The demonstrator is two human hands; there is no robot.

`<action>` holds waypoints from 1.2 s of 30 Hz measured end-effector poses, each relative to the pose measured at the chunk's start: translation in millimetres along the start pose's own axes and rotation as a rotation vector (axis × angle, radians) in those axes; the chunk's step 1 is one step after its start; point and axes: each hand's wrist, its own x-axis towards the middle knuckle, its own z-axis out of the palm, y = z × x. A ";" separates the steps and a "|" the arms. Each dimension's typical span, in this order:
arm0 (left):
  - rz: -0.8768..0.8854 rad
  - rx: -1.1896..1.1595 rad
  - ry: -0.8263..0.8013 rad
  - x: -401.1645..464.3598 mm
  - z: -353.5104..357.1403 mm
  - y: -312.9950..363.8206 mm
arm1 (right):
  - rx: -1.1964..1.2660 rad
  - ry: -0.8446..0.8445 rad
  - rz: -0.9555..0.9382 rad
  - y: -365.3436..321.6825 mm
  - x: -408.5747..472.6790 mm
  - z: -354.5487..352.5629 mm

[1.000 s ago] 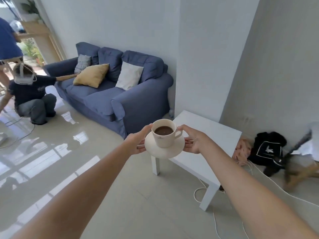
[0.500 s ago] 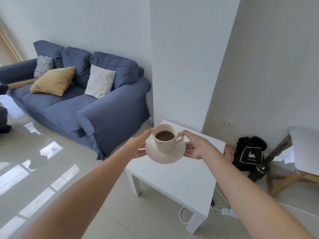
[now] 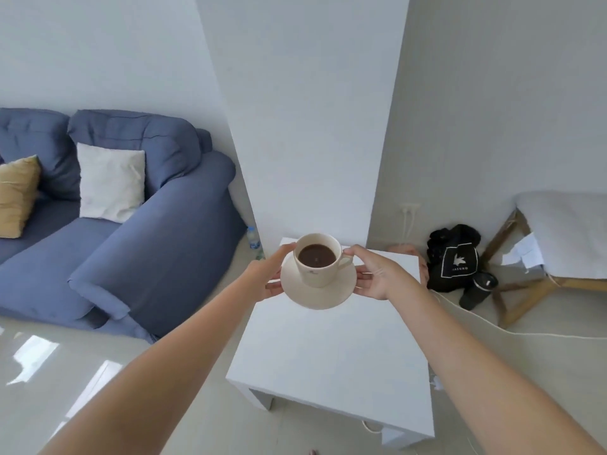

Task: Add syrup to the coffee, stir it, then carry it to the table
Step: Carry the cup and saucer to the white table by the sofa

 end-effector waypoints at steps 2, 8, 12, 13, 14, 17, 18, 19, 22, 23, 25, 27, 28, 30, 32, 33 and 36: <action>-0.004 0.028 -0.036 19.3 1.2 8.0 | 0.023 0.025 -0.001 -3.1 12.6 2.5; -0.046 0.050 -0.112 68.2 15.5 13.9 | 0.065 0.096 0.010 -6.3 51.7 -4.4; -0.074 0.056 -0.134 106.7 28.8 4.8 | 0.080 0.128 0.023 1.2 90.3 -15.8; -0.074 0.061 -0.136 116.6 31.8 1.5 | 0.088 0.129 0.022 4.1 100.6 -18.9; -0.078 0.063 -0.136 126.8 35.0 -3.7 | 0.094 0.131 0.027 8.4 111.5 -21.9; -0.094 0.076 -0.149 159.2 45.6 -22.6 | 0.114 0.136 0.040 26.8 146.8 -33.2; -0.099 0.079 -0.154 167.8 48.5 -29.3 | 0.118 0.134 0.042 33.0 156.7 -36.6; -0.102 0.082 -0.155 176.2 51.0 -36.1 | 0.123 0.131 0.043 39.4 165.7 -39.6; -0.118 0.082 -0.158 204.8 59.1 -59.7 | 0.138 0.129 0.057 61.6 196.9 -49.5; -0.123 0.083 -0.159 213.9 61.0 -67.8 | 0.143 0.132 0.064 69.2 206.3 -52.5; -0.132 0.088 -0.159 231.9 65.1 -84.4 | 0.154 0.135 0.081 83.1 223.2 -58.1; -0.138 0.092 -0.158 248.2 68.7 -100.0 | 0.163 0.138 0.094 96.4 238.8 -63.0; -0.140 0.090 -0.160 252.7 69.0 -104.5 | 0.163 0.136 0.096 99.9 243.4 -64.1; -0.148 0.089 -0.160 264.6 71.5 -116.9 | 0.169 0.141 0.098 110.4 255.9 -67.5; -0.152 0.095 -0.163 275.0 73.6 -127.3 | 0.171 0.141 0.095 119.9 267.9 -71.1; -0.154 0.100 -0.161 279.6 74.5 -131.5 | 0.168 0.138 0.094 124.1 273.2 -72.7; -0.161 0.103 -0.149 290.9 76.9 -141.1 | 0.174 0.135 0.101 135.3 285.9 -74.6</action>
